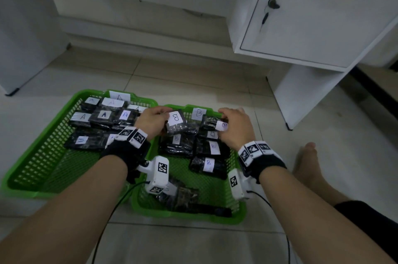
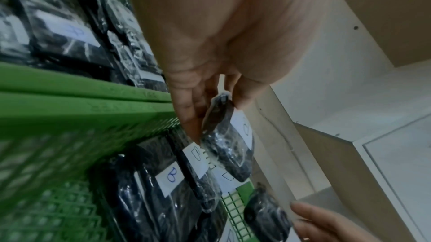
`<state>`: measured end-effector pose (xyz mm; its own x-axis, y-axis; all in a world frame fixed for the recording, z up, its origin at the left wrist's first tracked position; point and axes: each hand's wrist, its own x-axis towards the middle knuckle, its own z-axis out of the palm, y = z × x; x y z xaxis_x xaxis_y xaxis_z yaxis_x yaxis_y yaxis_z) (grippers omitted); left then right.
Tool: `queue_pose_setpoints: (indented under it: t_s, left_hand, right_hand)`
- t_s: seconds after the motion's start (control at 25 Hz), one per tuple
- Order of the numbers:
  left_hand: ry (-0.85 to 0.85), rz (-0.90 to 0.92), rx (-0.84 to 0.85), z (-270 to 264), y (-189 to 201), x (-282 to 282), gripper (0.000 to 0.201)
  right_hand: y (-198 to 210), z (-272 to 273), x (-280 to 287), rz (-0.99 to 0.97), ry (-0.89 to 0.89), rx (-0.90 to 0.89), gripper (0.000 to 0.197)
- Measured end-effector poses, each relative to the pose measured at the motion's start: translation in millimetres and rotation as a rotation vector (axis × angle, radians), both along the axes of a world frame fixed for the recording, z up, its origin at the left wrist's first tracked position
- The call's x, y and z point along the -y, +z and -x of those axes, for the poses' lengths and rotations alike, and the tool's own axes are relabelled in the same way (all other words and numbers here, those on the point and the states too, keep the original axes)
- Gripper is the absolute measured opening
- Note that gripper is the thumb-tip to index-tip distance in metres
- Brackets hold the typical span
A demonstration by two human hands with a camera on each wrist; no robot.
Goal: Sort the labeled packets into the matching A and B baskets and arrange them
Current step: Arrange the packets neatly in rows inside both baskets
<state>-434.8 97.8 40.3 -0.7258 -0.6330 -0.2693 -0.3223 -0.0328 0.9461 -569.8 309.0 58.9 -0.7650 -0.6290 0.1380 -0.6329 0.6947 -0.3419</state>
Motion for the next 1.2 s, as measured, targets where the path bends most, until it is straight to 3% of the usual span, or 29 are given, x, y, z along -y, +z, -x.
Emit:
queue_pose_setpoints:
  t_s: [0.24, 0.4, 0.8, 0.96, 1.08, 1.2]
  left_hand:
    - [0.153, -0.188, -0.068, 10, -7, 1, 0.026]
    - [0.168, -0.258, -0.085, 12, -6, -4, 0.023]
    - [0.198, -0.333, -0.107, 6, -6, 0, 0.022]
    - [0.218, -0.376, -0.125, 7, -7, 1, 0.023]
    - [0.196, -0.419, -0.147, 7, -4, -1, 0.026]
    - [0.158, -0.516, -0.201, 3, -3, -1, 0.038]
  right_hand:
    - [-23, 25, 14, -0.147, 0.02, 0.029, 0.031]
    - [-25, 31, 20, -0.081, 0.023, 0.013, 0.024]
    - [-34, 35, 13, -0.078, 0.0, 0.075, 0.044]
    - [-31, 35, 11, -0.125, -0.048, 0.083, 0.024]
    - [-24, 36, 12, -0.188, -0.058, 0.105, 0.022]
    - [-10, 30, 21, -0.086, -0.068, 0.104, 0.023]
